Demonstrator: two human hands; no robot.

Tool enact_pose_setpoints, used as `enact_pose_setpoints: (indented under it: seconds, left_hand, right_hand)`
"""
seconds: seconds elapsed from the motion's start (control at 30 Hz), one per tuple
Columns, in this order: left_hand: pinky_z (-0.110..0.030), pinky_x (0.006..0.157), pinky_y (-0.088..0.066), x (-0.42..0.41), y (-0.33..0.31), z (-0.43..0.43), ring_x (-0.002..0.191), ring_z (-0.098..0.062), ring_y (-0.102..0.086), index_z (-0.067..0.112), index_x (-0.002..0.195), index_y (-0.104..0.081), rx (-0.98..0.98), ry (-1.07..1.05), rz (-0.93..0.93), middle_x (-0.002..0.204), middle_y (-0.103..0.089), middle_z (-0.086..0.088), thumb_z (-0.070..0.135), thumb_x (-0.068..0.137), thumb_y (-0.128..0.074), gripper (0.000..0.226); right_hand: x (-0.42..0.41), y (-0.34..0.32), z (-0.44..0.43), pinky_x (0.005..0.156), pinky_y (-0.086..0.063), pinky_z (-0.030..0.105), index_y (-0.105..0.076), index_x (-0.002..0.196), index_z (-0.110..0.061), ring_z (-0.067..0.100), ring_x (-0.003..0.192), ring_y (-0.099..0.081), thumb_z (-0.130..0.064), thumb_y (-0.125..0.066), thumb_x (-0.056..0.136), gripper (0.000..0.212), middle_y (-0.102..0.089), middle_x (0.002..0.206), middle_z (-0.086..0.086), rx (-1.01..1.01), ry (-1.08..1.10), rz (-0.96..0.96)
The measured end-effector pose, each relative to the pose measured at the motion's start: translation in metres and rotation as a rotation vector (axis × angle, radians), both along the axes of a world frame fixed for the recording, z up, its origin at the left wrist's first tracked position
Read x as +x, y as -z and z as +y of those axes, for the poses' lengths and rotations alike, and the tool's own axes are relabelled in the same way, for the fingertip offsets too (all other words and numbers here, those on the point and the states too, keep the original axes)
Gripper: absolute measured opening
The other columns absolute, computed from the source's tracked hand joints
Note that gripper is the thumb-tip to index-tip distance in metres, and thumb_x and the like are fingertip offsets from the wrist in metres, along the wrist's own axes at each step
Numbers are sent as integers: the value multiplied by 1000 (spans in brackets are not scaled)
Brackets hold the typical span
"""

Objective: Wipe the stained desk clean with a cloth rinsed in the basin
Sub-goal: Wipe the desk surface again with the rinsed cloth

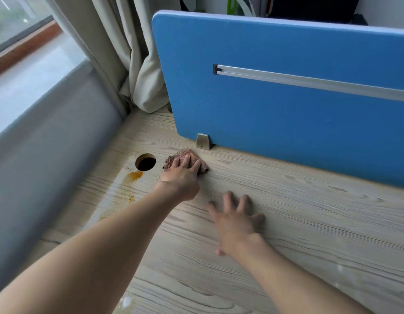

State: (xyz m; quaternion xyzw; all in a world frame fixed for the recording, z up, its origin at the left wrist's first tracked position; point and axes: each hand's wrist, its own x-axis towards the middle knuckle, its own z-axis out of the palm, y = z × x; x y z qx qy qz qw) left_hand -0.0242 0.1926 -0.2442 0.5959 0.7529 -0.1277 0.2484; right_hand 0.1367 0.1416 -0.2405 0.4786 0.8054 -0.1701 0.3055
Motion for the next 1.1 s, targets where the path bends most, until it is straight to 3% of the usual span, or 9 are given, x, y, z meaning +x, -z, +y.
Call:
enact_pose_setpoints:
  seconds: [0.33, 0.53, 0.67, 0.87, 1.1]
  left_hand:
    - [-49, 122, -13, -1, 2, -29, 153, -33, 8, 31, 159, -1, -1, 73, 14, 167, 11, -2, 21, 96, -36, 74]
    - [-47, 123, -10, -9, 1, -17, 152, -36, 8, 29, 160, 1, 10, -13, 40, 167, 11, -4, 23, 96, -36, 74]
    - [-48, 122, -10, 10, 0, -41, 152, -36, 10, 26, 160, 3, -14, 40, 67, 166, 14, -6, 29, 99, -34, 71]
    - [-48, 123, -9, -3, 0, -34, 152, -38, 8, 25, 160, 0, -3, -9, 47, 167, 11, -7, 25, 97, -34, 71]
    - [-50, 123, -8, 10, -1, -64, 151, -40, 12, 23, 159, 8, -45, 79, 94, 165, 17, -9, 25, 99, -33, 72]
  right_hand:
    - [-1, -5, 0, 96, -34, 77, -7, 150, -38, 55, 142, 2, -40, -85, 74, 109, 8, 155, 15, -20, 9, -8]
    - [-1, -2, 2, 97, -33, 77, -9, 149, -39, 54, 142, 3, -39, -85, 75, 106, 9, 156, 13, -16, 11, -8]
    - [0, -3, 1, 98, -32, 77, -9, 150, -39, 54, 143, 5, -39, -84, 76, 106, 12, 158, 13, -29, 19, 1]
    - [1, -1, 1, 98, -31, 77, -8, 150, -40, 53, 144, 6, -41, -84, 76, 106, 13, 159, 12, -17, 16, 18]
    - [1, 0, 1, 99, -29, 78, -7, 151, -41, 53, 145, 8, -38, -85, 75, 109, 14, 160, 12, -34, 35, 30]
